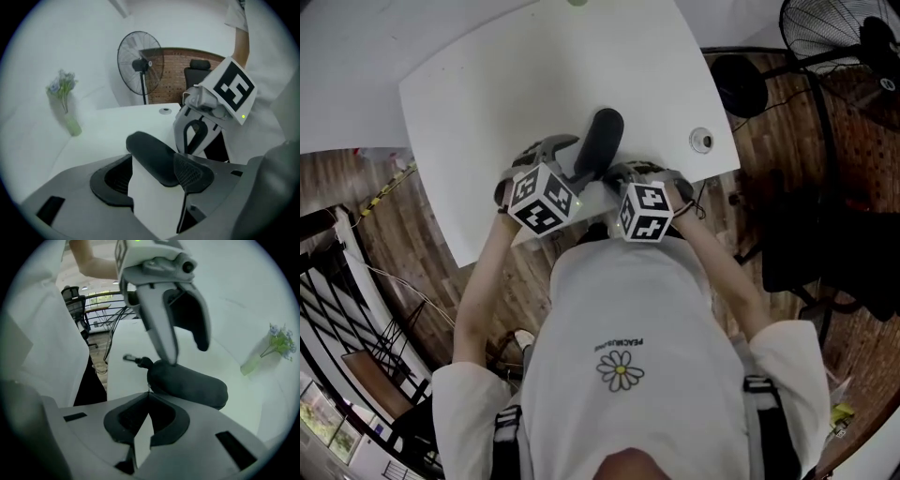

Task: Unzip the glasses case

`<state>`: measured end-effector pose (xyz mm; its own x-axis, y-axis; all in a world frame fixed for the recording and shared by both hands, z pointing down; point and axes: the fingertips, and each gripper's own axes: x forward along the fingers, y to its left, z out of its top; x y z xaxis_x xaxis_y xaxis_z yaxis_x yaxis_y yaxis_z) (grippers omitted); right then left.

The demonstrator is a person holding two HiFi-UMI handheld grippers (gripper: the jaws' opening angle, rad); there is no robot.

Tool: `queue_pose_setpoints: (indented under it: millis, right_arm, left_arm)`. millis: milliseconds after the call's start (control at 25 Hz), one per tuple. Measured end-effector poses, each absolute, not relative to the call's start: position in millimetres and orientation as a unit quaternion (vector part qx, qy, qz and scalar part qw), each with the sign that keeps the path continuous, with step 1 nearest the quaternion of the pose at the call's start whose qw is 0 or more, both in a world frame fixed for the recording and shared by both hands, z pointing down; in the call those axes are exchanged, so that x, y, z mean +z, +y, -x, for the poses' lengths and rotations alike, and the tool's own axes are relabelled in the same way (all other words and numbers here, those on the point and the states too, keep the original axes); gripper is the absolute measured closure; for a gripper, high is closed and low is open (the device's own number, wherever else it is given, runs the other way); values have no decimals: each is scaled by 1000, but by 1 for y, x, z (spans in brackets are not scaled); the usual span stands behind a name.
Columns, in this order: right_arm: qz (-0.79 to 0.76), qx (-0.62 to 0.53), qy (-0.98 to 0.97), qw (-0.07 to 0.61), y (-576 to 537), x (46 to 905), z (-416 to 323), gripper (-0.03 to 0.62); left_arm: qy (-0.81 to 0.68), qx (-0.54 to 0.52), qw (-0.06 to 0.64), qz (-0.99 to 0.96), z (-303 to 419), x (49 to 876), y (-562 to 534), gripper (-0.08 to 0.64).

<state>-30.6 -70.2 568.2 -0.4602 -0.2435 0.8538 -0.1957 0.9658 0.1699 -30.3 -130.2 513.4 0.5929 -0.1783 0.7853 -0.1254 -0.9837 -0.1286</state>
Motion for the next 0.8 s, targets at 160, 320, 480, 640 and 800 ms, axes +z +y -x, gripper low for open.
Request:
queue_pose_setpoints:
  millis: [160, 320, 480, 640, 800]
  right_arm:
    - [-114, -38, -849, 514, -67, 572, 25, 586]
    - [-117, -33, -848, 516, -66, 573, 18, 586]
    - [-126, -25, -846, 518, -66, 575, 8, 586]
    - [-169, -21, -834, 525, -74, 576, -21, 586]
    - [-245, 5, -817, 522, -98, 572, -63, 586]
  left_arm:
    - [71, -425, 74, 899, -7, 491, -162, 281]
    - [17, -453, 119, 883, -40, 512, -173, 284]
    - [40, -444, 67, 893, -56, 531, -181, 279]
    - [60, -458, 114, 880, -46, 527, -186, 347]
    - [18, -481, 168, 861, -36, 535, -173, 546]
